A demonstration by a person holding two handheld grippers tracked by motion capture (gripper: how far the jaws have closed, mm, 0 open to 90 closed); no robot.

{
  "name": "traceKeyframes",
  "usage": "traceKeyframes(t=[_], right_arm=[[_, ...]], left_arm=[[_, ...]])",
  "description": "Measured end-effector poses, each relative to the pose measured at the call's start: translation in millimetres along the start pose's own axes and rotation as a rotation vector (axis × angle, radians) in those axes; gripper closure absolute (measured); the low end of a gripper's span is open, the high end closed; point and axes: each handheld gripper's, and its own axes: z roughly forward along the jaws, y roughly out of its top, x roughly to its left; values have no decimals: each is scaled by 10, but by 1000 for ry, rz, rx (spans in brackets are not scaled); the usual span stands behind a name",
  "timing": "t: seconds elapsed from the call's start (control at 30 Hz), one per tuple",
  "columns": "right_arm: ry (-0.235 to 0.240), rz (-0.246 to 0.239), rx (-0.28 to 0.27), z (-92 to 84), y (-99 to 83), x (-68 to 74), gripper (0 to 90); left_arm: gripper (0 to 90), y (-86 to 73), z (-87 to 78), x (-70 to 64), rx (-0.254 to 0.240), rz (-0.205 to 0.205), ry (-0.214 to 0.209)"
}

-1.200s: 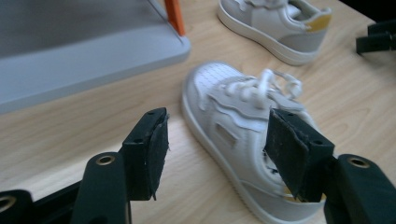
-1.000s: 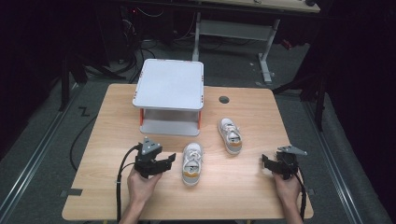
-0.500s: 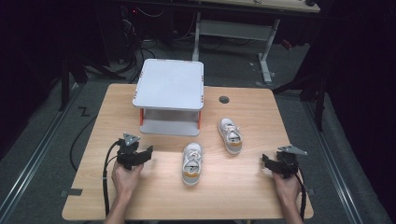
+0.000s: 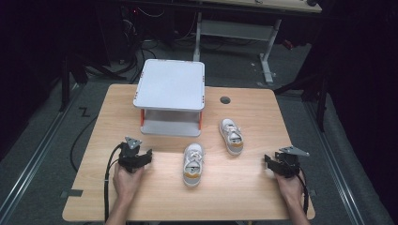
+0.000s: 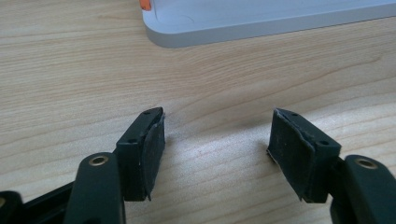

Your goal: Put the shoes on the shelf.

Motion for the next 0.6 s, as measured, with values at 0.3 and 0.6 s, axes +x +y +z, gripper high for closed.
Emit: traceKeyframes(t=[0.3, 0.6], right_arm=[[60, 15, -21, -44, 92, 89, 564], [170, -14, -52, -78, 405, 303, 580]], left_arm=[[356, -3, -1, 4, -1, -3, -4], [346, -4, 2, 10, -7, -9, -13]])
